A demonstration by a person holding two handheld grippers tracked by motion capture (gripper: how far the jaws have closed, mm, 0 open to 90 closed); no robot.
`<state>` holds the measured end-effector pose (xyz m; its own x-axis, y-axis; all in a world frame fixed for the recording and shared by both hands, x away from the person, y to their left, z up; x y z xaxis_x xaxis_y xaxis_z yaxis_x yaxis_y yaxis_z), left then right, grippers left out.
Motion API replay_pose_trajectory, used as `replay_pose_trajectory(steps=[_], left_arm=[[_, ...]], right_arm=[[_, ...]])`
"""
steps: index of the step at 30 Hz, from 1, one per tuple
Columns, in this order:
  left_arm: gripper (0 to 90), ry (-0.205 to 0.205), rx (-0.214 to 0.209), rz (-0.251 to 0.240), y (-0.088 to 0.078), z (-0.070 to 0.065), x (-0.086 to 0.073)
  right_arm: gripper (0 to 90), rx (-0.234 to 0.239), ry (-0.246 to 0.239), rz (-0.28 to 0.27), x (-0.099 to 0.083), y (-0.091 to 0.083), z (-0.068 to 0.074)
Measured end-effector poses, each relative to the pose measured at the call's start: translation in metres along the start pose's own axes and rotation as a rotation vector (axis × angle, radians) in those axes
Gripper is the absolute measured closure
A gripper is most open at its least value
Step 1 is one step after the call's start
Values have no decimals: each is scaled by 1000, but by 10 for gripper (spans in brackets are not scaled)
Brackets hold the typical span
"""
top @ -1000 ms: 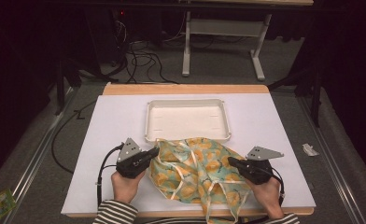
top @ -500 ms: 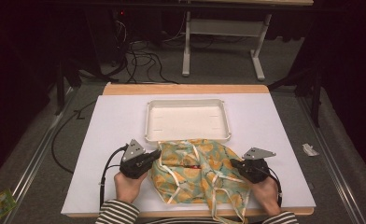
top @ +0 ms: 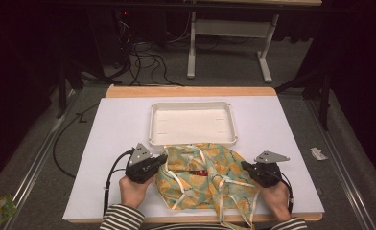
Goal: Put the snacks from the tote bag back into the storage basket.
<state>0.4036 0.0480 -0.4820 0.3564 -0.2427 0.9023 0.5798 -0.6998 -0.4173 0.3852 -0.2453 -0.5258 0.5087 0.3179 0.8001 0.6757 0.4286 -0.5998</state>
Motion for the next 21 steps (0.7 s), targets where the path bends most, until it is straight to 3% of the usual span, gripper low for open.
replay_pose_trajectory(steps=[1,2,3,4,6,7,11,12,21], left_arm=[[900,2,-1,1,0,-1,0],[900,5,-3,1,0,-2,1],[900,5,-3,1,0,-2,1],[900,10,-8,0,0,-4,2],[900,14,-8,1,0,-5,3],[900,13,-10,-1,0,-5,3],[900,20,-12,-1,0,-6,5],[900,17,-12,-1,0,-6,5],[900,17,-15,-3,1,-8,5]], right_arm=[[892,6,-10,-13,2,-3,4],[818,26,-12,-36,6,-8,11],[818,26,-12,-36,6,-8,11],[802,52,-31,-65,11,-17,23],[791,63,-38,-75,13,-21,28],[755,88,-56,-96,16,-30,38],[709,115,-70,-120,19,-42,49],[664,131,-85,-129,19,-48,57],[533,185,-148,-80,9,-41,78]])
Point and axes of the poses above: each handheld gripper's, and its own axes: y roughly forward along the jaws, x roughly out of its top, z roughly to its left, the point moved 10 cm from there along y, roughly forward along the jaws, and after that the axes turned 4 degrees about -z, right-handed, at the moved point
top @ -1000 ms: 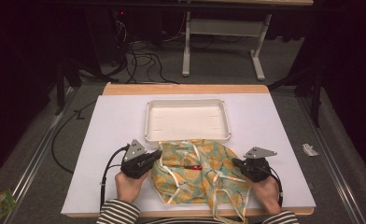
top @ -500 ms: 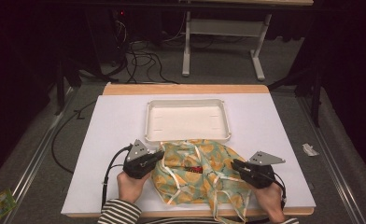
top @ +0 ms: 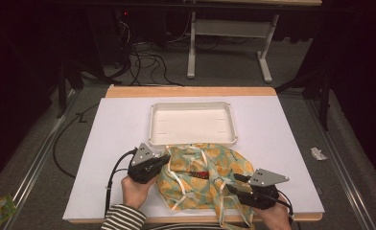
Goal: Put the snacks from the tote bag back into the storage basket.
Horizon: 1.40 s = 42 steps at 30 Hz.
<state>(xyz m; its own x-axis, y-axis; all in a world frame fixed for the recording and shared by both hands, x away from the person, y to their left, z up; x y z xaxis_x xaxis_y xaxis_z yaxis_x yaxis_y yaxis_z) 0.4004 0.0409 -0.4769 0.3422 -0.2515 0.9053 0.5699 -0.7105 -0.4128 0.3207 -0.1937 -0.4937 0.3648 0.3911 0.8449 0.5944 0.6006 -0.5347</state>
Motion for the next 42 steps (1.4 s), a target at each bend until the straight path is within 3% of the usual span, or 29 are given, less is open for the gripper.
replay_pose_trajectory(steps=[2,9,22,42], left_arm=[[900,0,0,-3,0,0,0],[900,-1,-2,-8,-2,0,1],[900,3,-6,-9,-2,-1,1],[897,10,-2,-18,-3,-1,2]], right_arm=[[555,7,0,5,0,4,2],[899,17,-13,3,2,11,0],[900,-28,24,-20,9,4,-17],[900,-123,140,-30,11,5,-65]])
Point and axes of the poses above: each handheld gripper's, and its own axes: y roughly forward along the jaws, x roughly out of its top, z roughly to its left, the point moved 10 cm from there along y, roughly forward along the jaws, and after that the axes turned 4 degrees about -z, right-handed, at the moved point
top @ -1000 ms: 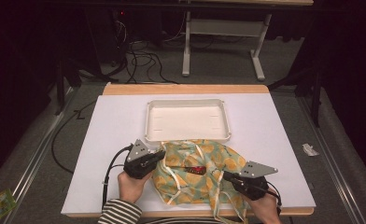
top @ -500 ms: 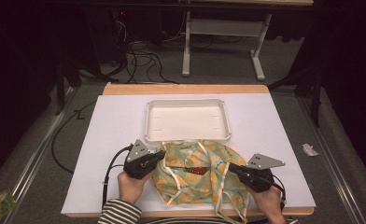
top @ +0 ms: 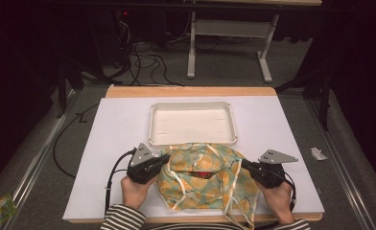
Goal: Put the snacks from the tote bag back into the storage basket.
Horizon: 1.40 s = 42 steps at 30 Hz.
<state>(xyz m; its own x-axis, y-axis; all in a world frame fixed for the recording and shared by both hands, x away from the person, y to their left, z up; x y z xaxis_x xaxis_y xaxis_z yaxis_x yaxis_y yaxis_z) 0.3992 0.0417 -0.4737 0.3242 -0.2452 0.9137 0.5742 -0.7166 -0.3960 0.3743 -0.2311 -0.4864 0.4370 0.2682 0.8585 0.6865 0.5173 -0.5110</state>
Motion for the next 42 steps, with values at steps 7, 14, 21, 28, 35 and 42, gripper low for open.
replay_pose_trajectory(steps=[7,14,21,28,35,42], left_arm=[[897,2,-3,6,1,0,-1],[897,6,-3,10,1,-1,-2],[897,2,-6,28,4,0,-7],[898,-9,-8,44,8,2,-13],[898,-14,-6,68,13,5,-19],[898,-30,-9,98,20,9,-27]], right_arm=[[900,-36,29,32,-6,12,-15],[900,-44,54,63,-12,24,-22],[900,-49,70,83,-15,32,-26],[900,-56,80,105,-19,38,-30],[900,-61,91,128,-23,44,-33],[900,-64,96,137,-24,48,-35]])
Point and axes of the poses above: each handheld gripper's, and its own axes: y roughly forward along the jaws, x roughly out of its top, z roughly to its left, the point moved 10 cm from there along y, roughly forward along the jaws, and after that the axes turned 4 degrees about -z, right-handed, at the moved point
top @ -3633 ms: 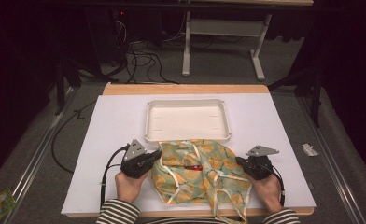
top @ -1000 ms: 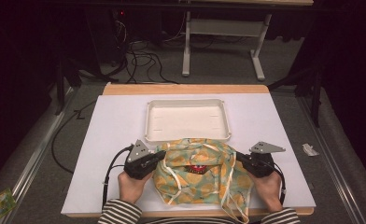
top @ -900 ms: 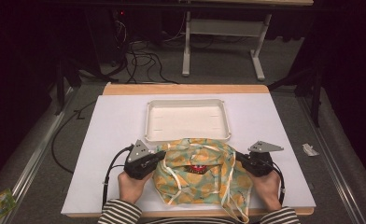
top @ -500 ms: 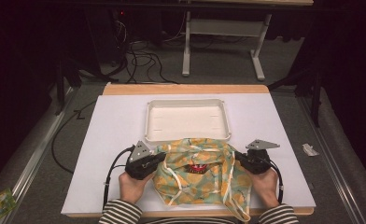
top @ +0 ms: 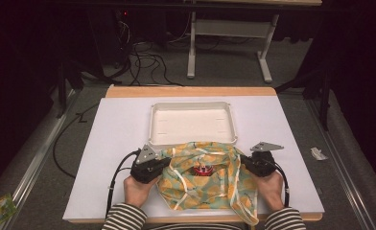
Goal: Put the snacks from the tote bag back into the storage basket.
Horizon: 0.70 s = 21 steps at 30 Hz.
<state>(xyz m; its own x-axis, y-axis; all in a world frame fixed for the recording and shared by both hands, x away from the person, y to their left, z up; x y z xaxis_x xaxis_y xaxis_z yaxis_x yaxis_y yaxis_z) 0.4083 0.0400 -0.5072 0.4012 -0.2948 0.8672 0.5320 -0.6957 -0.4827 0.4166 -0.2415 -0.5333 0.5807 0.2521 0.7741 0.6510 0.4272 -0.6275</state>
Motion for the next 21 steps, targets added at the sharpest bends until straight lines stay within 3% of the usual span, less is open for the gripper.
replay_pose_trajectory(steps=[21], left_arm=[[899,-25,13,76,17,7,-17]], right_arm=[[900,2,10,9,-8,4,-3]])
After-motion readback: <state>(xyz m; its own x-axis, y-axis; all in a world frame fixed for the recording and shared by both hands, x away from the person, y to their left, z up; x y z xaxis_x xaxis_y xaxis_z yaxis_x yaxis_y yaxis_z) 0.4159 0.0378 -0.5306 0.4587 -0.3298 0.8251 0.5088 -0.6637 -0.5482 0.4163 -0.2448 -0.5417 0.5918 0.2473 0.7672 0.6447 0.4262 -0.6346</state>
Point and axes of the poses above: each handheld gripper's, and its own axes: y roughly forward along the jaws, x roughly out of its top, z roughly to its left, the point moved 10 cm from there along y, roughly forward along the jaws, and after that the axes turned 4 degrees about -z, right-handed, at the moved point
